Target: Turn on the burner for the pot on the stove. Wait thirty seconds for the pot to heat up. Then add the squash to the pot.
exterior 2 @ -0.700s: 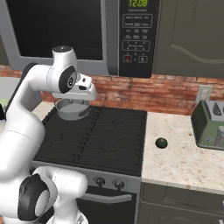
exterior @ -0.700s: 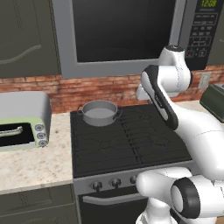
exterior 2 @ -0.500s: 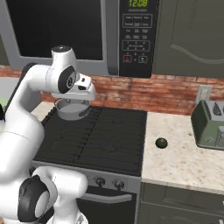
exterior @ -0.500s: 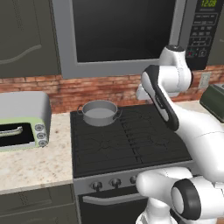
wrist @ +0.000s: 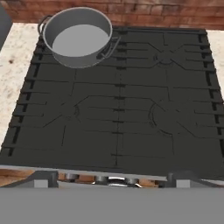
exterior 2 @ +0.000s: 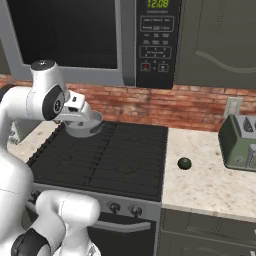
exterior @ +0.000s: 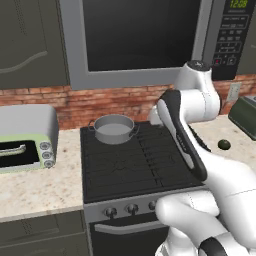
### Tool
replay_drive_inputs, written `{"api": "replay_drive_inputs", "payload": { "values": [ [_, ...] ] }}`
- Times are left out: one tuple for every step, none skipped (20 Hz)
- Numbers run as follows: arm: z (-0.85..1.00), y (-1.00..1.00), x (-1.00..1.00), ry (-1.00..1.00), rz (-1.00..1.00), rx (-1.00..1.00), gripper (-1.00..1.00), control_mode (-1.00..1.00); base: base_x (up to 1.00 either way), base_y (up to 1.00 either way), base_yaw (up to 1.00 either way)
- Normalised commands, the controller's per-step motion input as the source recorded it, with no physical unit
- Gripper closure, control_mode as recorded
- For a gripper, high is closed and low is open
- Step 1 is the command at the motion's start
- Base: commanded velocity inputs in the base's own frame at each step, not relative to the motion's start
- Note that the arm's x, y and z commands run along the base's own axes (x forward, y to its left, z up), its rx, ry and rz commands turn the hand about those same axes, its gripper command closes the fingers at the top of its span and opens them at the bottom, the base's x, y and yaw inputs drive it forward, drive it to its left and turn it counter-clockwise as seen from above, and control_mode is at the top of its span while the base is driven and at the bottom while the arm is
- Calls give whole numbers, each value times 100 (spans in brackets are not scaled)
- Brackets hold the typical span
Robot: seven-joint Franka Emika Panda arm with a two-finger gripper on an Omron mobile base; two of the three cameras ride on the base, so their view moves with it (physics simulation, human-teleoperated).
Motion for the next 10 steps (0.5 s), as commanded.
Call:
{"api": "replay_drive_inputs", "payload": {
  "values": [
    [-20,54,-51,-10,1,0,-100,-100,0,0,0],
    [-19,60,-51,-4,0,0,-100,-100,0,0,0],
    [-21,63,-49,-1,0,0,-100,-100,0,0,0],
    [-20,62,-46,0,0,0,-100,-100,0,0,0],
    [-30,64,-53,0,0,0,-100,-100,0,0,0],
    [-29,55,-48,0,0,0,-100,-100,0,0,0],
    [-31,67,-51,0,0,0,-100,-100,0,0,0],
    [-26,67,-39,0,0,0,-100,-100,0,0,0],
    [-29,69,-41,0,0,0,-100,-100,0,0,0],
    [-26,60,-39,0,0,0,-100,-100,0,0,0]
  ]
}}
